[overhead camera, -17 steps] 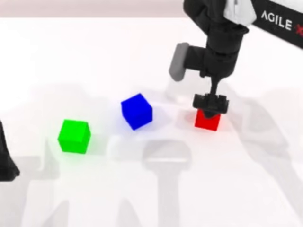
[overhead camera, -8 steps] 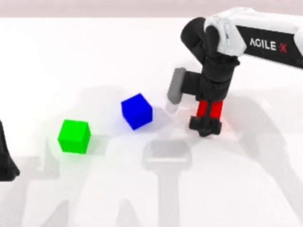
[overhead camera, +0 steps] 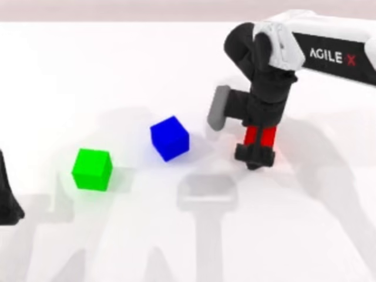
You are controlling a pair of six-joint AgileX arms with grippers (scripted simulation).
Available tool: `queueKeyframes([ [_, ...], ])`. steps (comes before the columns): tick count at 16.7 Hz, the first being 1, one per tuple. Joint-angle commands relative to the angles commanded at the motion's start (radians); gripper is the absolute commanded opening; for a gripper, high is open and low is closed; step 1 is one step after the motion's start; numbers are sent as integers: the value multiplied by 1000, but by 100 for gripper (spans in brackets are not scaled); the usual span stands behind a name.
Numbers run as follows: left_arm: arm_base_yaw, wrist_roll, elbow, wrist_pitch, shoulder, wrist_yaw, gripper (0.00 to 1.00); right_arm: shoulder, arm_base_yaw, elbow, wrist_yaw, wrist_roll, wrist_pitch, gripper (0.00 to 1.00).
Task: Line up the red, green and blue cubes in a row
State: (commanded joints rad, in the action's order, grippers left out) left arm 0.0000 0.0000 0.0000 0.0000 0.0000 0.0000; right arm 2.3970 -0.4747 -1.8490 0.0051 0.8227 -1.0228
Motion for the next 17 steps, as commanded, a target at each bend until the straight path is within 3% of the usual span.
queueKeyframes([
  [7,0,0,0,0,0,0,100,0,0,0,0,0,0,2],
  [17,0,0,0,0,0,0,100,-27,0,-2,-8,-9,-21,0],
])
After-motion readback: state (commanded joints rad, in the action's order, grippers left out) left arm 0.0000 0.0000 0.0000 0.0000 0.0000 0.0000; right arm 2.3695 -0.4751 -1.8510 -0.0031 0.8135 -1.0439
